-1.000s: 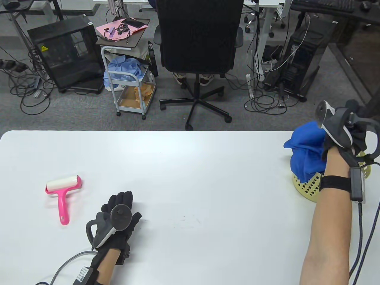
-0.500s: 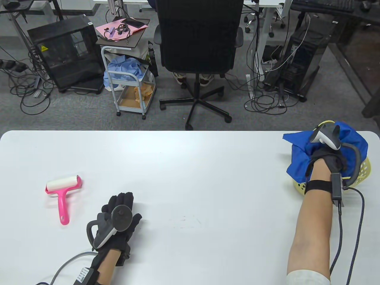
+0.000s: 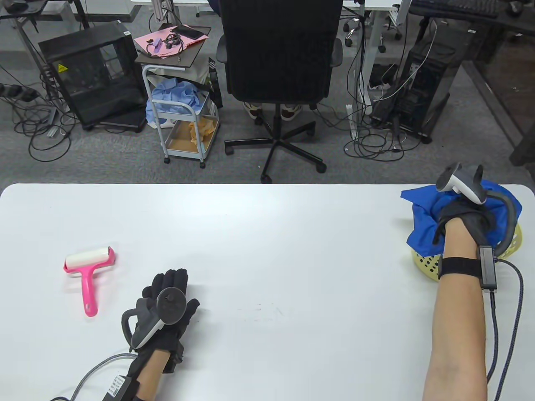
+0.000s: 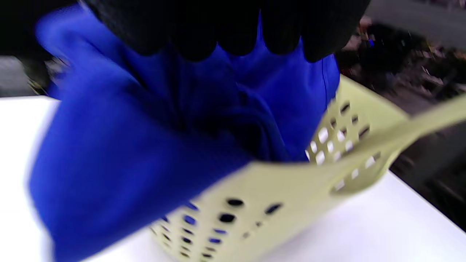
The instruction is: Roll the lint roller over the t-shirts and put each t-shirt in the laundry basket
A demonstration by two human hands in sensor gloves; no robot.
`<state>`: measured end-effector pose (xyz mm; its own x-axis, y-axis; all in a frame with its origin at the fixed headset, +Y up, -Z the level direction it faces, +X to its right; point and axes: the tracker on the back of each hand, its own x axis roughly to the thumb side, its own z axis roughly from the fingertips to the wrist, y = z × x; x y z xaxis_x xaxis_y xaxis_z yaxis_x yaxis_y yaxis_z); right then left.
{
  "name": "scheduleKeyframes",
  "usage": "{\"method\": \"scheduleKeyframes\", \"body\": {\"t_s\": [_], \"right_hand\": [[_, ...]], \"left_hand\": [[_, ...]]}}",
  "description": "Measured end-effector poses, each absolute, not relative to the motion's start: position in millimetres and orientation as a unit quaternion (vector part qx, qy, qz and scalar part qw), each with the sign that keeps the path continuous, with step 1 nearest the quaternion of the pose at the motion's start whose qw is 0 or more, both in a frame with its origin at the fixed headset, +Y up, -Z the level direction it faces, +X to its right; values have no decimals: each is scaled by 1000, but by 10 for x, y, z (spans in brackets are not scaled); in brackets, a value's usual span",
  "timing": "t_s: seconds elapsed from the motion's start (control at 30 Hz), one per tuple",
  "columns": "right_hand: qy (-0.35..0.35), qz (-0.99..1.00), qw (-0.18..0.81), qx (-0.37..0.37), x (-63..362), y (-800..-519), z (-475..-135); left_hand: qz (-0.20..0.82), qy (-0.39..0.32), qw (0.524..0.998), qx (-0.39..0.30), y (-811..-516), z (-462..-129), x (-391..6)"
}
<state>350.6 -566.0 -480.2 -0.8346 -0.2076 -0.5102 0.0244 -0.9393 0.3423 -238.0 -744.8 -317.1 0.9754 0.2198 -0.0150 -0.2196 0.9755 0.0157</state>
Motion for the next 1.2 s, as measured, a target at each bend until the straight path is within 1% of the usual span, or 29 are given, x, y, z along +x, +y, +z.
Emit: {"method": "scheduleKeyframes", "body": {"t_s": [0.03, 0.1, 0.13, 0.17, 0.2, 0.27, 0.3, 0.37, 0.4, 0.47, 0.57, 0.73, 0.83, 0.9, 1.0, 1.2], "right_hand": [[-122, -956, 61, 260, 3350, -5519, -4684], [-51, -970, 59, 231, 3123, -5364, -4508], [10, -978, 52, 203, 2924, -5268, -4329], [48, -979, 46, 191, 2809, -5235, -4204], [104, -978, 28, 177, 2643, -5235, -4027], [164, -976, -25, 138, 2378, -5342, -3730], [179, -975, -47, 124, 2289, -5410, -3626], [220, -966, -109, 84, 2016, -5739, -3338], [225, -964, -122, 75, 1935, -5860, -3273], [222, -964, -138, 50, 1699, -6237, -3131], [197, -973, -114, 27, 1444, -6649, -3037], [166, -982, -86, 15, 1206, -7062, -3009], [149, -986, -67, 9, 1172, -7208, -3009], [143, -988, -56, 4, 1171, -7256, -3007], [125, -990, -66, 5, 1182, -7281, -3007], [117, -991, -61, -1, 1180, -7317, -3014]], "left_hand": [[112, 6, 994, 10, -7428, -3161, -2364], [113, -1, 994, 16, -7393, -3146, -2334], [111, -3, 994, 19, -7373, -3138, -2314], [109, -5, 994, 20, -7360, -3132, -2301], [106, -6, 994, 24, -7342, -3121, -2279], [101, -7, 994, 29, -7315, -3105, -2246], [99, -8, 995, 30, -7306, -3100, -2233], [92, -7, 995, 35, -7292, -3085, -2194], [89, -8, 995, 36, -7293, -3083, -2179], [80, -6, 996, 36, -7304, -3078, -2139], [72, -8, 997, 33, -7318, -3073, -2111], [60, -1, 998, 26, -7380, -3107, -2118], [62, 0, 998, 26, -7396, -3099, -2117], [57, 0, 998, 27, -7399, -3088, -2099], [52, -5, 998, 30, -7398, -3087, -2059], [52, -10, 998, 32, -7396, -3086, -2034]]}}
